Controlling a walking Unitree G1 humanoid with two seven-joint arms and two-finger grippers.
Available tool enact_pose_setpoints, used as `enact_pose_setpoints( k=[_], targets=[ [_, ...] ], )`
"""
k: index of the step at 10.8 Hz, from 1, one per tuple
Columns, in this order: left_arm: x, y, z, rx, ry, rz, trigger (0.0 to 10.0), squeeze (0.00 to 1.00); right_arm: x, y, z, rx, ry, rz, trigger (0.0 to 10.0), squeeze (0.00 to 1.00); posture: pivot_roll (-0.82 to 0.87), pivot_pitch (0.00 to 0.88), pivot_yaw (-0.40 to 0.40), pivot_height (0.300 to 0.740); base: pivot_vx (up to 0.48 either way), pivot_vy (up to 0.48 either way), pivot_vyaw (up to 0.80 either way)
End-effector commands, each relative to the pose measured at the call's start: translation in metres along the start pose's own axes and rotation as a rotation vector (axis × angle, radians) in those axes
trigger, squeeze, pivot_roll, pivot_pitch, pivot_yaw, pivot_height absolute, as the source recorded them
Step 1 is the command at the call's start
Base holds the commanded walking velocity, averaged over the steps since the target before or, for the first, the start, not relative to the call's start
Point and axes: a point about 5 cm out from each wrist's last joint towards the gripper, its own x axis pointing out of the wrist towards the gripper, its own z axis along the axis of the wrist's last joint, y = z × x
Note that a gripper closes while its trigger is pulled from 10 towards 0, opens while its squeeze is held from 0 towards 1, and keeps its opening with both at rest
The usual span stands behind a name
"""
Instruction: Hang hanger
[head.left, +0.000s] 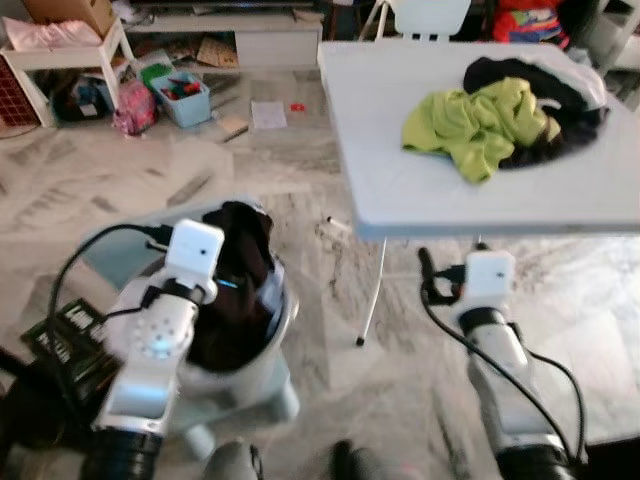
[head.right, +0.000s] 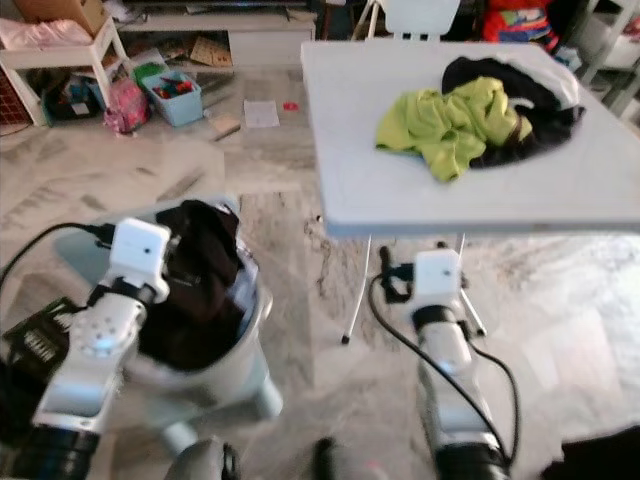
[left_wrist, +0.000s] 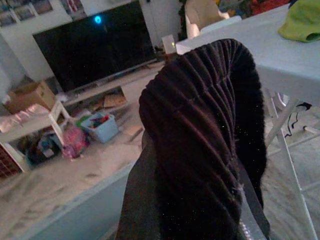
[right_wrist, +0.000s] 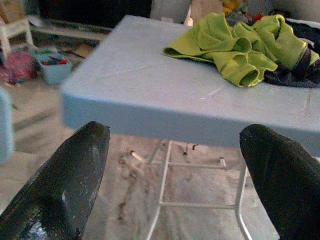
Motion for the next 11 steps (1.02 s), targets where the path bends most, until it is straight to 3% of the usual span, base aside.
enact_pose_setpoints(
  k=[1,7,9,11],
  targets=[
    [0.001,-0.001,0.007,-0.001,-0.027,-0.006,10.0,0.00,0.002,-0.003,0.006,-0.011,-0.020,-0.002,10.0,0.00,-0.03,0.000,-0.015,0.740,-0.266,0.000,0.00],
    [0.013,0.000,0.018,-0.061,-0.056,-0.039,10.0,0.00,0.007,-0.006,0.005,-0.048,-0.013,-0.014,10.0,0.00,-0.04,0.000,-0.013,0.740,-0.045,0.000,0.00],
    [0.019,0.001,0.033,-0.129,-0.105,-0.074,10.0,0.00,0.014,-0.005,0.011,-0.062,-0.035,-0.005,10.0,0.00,-0.05,0.000,-0.011,0.740,0.000,0.000,-0.80],
    [0.020,0.000,0.033,-0.142,-0.104,-0.080,10.0,0.00,0.015,-0.004,0.011,-0.061,-0.037,0.002,10.0,0.00,-0.05,0.000,-0.011,0.740,0.000,0.000,0.00]
  ],
)
